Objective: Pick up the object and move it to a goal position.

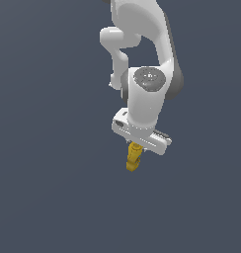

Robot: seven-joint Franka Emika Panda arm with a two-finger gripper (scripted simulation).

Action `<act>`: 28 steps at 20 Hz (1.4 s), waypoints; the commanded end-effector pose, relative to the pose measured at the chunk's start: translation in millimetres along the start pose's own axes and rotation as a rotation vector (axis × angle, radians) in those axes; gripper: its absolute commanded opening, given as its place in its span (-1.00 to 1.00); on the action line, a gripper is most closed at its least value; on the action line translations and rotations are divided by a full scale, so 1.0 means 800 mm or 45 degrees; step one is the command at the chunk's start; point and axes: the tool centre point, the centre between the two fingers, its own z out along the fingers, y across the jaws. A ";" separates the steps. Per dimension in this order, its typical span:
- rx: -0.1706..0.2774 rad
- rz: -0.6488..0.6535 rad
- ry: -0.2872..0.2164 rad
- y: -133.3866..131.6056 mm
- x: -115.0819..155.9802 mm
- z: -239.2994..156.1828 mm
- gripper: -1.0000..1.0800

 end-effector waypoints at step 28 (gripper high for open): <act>0.000 -0.001 0.000 0.034 -0.111 -0.072 -1.00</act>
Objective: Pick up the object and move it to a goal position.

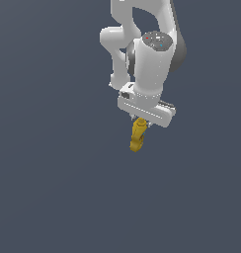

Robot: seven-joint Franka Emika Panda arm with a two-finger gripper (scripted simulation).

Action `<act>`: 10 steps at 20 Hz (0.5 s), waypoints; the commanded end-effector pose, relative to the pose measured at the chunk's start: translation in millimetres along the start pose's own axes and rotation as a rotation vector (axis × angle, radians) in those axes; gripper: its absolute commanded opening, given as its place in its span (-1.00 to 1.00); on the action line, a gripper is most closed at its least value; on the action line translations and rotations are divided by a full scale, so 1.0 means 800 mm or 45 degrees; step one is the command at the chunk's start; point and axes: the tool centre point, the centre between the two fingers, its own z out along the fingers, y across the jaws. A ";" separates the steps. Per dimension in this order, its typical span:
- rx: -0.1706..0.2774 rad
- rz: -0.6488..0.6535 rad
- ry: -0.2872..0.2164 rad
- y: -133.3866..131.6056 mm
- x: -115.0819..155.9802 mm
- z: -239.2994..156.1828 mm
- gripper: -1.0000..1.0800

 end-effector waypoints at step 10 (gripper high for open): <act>0.006 0.000 0.011 0.025 -0.089 -0.066 -1.00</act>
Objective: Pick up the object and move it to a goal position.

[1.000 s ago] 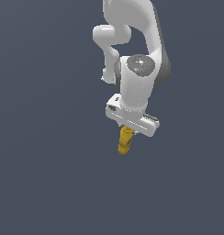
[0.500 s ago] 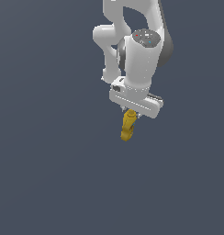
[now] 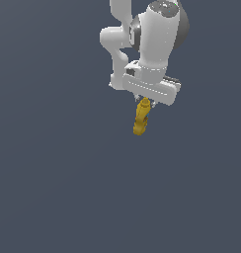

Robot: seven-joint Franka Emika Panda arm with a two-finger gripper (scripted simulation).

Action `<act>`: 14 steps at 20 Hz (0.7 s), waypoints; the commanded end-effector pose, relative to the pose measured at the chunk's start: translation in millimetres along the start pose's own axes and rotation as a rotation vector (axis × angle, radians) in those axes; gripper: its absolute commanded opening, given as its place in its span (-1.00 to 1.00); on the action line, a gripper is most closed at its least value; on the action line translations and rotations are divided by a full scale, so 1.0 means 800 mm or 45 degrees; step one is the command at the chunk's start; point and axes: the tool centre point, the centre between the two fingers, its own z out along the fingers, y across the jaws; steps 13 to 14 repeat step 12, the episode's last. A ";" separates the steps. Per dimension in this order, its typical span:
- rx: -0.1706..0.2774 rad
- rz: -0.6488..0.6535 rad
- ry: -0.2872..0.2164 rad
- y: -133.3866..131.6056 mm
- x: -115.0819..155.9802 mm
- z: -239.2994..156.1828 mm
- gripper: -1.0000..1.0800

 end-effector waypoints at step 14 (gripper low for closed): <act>0.006 0.001 0.008 0.010 -0.042 -0.035 -1.00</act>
